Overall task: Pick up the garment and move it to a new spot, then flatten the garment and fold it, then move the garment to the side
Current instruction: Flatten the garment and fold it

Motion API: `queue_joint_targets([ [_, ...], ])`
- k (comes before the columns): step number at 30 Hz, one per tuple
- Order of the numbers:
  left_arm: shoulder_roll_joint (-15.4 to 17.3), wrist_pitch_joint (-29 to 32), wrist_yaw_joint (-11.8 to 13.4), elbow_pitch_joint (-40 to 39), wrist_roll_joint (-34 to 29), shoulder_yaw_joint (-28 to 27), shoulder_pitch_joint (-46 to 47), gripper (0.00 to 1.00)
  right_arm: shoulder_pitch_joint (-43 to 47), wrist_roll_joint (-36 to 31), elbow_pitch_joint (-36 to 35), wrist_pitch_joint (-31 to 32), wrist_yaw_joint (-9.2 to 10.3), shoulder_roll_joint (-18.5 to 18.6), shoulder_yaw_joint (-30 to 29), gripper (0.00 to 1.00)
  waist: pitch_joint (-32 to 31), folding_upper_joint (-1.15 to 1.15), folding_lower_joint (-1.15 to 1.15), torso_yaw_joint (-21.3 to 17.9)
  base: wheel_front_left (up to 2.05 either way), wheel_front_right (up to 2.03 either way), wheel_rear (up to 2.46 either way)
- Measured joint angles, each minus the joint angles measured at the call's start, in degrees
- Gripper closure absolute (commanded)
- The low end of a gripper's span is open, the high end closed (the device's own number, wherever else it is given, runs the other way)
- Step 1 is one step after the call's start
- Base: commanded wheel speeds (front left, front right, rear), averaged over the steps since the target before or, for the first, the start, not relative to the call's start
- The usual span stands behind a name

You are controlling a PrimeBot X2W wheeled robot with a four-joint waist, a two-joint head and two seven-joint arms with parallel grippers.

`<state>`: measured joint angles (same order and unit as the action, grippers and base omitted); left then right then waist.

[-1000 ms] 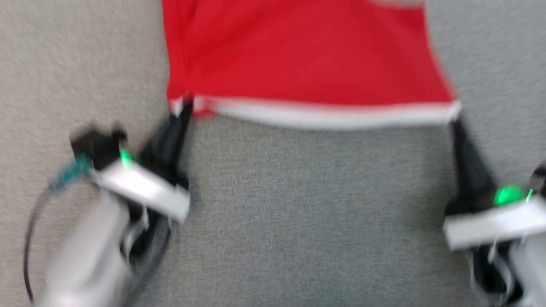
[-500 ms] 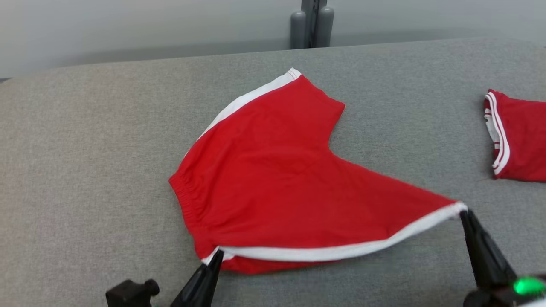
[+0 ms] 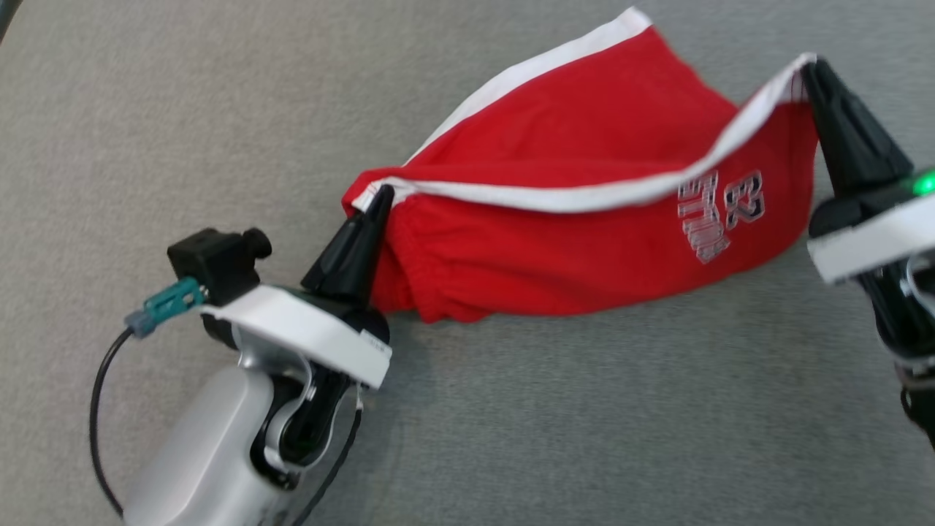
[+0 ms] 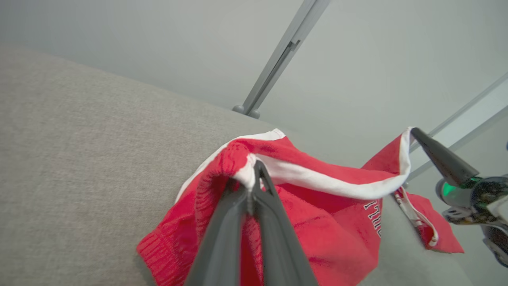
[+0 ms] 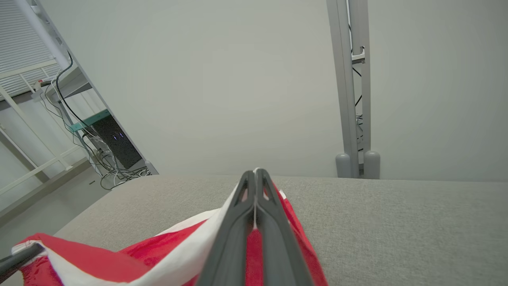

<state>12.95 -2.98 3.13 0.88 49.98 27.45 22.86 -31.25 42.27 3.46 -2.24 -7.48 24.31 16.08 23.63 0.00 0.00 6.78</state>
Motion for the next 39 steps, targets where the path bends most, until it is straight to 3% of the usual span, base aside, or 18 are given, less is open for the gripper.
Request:
queue_joint_targets([
  [10,-5.3,-2.4,-2.1,16.9,-4.5,3.5,12.2,1.00,-20.2,0.3,20.0,1.8,0.00,0.6,6.4,1.00,5.8,0.00,0.00,7.3,0.00,0.00,0.00],
  [19,-7.5,-5.0,-2.9,26.3,-5.7,4.6,17.1,1.00,-26.9,-0.4,30.6,1.7,0.00,1.3,11.1,1.00,7.2,0.00,0.00,9.3,0.00,0.00,0.00],
  [20,-7.7,-5.3,-2.9,26.8,-5.7,4.6,17.5,0.93,-27.5,-0.7,31.2,1.5,0.00,1.4,11.6,1.00,7.4,0.00,0.00,9.2,0.00,0.00,0.00],
  [21,-7.8,-5.4,-3.4,27.1,-5.6,4.7,17.7,0.73,-27.9,-0.8,31.8,1.2,0.00,1.4,12.0,0.64,7.5,0.00,0.00,9.2,0.00,0.00,0.00],
  [22,-7.9,-5.4,-3.8,27.4,-5.5,4.8,17.7,0.29,-28.1,-0.9,32.2,1.1,0.00,1.2,12.5,0.06,7.6,0.00,0.00,9.1,0.00,0.00,0.00],
  [23,-7.9,-5.4,-3.8,27.4,-5.5,4.8,17.7,0.00,-28.1,-0.9,32.2,1.1,0.00,1.2,12.5,0.00,7.6,0.00,0.00,9.1,0.00,0.00,0.00],
  [27,-7.4,-5.1,-5.2,27.7,-5.6,6.1,17.5,0.00,-28.3,-2.2,32.6,1.3,0.00,1.4,15.1,0.00,6.8,0.00,0.00,8.5,0.00,0.00,0.00],
  [29,-5.3,-6.0,-4.7,26.2,-7.3,6.4,16.9,0.00,-28.4,-3.3,32.0,2.2,0.00,1.9,16.2,0.00,6.0,0.00,0.00,7.9,0.00,0.00,0.00],
  [33,-0.7,-9.9,-0.8,18.6,-11.7,5.6,12.6,0.00,-28.2,-5.1,29.5,7.9,-0.01,3.5,18.9,0.00,4.3,0.00,0.00,6.5,0.00,0.00,0.00],
  [35,1.0,-10.8,2.0,12.9,-13.5,5.3,7.7,0.00,-27.5,-5.6,28.8,13.9,-0.01,4.6,19.0,0.00,3.3,0.00,0.00,6.0,0.00,0.00,0.00],
  [39,1.4,-11.5,4.6,6.7,-15.7,5.4,3.1,0.00,-26.2,-7.1,29.0,19.2,-0.01,4.4,16.9,0.00,3.3,0.00,0.00,7.0,0.00,0.00,0.00],
])
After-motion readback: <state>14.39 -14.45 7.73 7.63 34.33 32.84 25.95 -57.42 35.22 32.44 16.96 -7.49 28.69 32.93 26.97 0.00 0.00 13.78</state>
